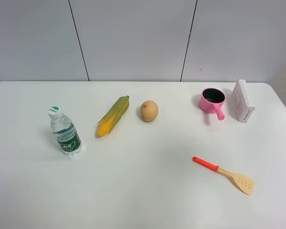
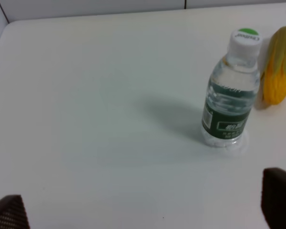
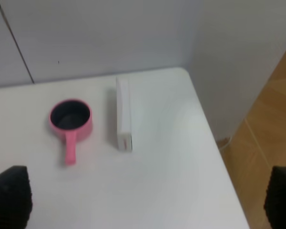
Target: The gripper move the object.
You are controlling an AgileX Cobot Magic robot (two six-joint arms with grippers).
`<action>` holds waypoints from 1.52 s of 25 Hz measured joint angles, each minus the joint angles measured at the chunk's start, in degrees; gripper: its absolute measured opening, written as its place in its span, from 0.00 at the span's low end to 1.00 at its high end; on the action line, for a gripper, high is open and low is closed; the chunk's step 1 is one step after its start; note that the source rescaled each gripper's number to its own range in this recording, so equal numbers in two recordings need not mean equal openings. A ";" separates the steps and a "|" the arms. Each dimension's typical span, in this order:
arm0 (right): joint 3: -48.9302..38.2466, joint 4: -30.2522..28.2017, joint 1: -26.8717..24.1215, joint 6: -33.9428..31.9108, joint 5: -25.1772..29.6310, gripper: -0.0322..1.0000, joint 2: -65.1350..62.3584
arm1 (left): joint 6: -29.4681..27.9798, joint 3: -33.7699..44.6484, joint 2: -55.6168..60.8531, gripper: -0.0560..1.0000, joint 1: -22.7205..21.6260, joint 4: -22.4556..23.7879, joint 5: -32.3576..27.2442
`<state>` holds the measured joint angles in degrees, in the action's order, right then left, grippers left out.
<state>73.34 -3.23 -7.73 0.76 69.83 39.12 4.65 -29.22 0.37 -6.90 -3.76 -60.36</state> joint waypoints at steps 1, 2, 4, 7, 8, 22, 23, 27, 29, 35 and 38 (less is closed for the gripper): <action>-2.43 0.00 0.00 0.00 0.00 0.99 -2.32 | 0.00 0.00 0.00 1.00 0.00 0.00 0.00; -5.44 0.00 0.00 -0.04 0.00 0.99 -4.66 | 0.00 0.00 0.00 1.00 0.00 0.00 0.00; -11.36 -0.07 0.67 -0.04 0.07 0.99 -8.97 | 0.00 0.00 0.00 1.00 0.00 0.00 0.00; -18.64 -0.07 3.00 -0.04 0.25 0.99 -15.22 | 0.00 0.00 0.00 1.00 0.00 0.00 0.00; -20.36 -0.07 3.60 -0.04 -0.02 0.99 -17.13 | 0.00 0.00 0.00 1.00 0.00 0.00 0.00; -41.19 -0.36 10.18 -1.53 -6.91 0.99 -30.96 | 0.00 0.00 0.00 1.00 0.00 -0.05 0.00; -41.61 -0.41 11.49 -1.53 -7.28 0.99 -31.89 | 0.00 0.00 0.00 1.00 0.00 -0.05 0.00; -42.20 -1.59 13.73 -3.07 -8.36 0.99 -35.06 | 0.00 0.00 0.00 1.00 0.00 -0.05 0.00; -42.26 -1.91 13.79 -4.48 -8.36 0.99 -36.29 | 0.00 0.00 0.00 1.00 0.00 -0.05 0.00; -44.69 -1.91 13.79 -7.32 -8.70 0.99 -39.28 | 0.00 0.00 0.00 1.00 0.00 -0.05 0.00; -44.84 -1.85 13.79 -7.44 -9.12 0.99 -39.28 | 0.00 0.00 0.00 1.00 0.00 -0.05 0.00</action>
<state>28.50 -5.08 6.06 -6.68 60.71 -0.15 4.65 -29.22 0.37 -6.90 -3.81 -60.36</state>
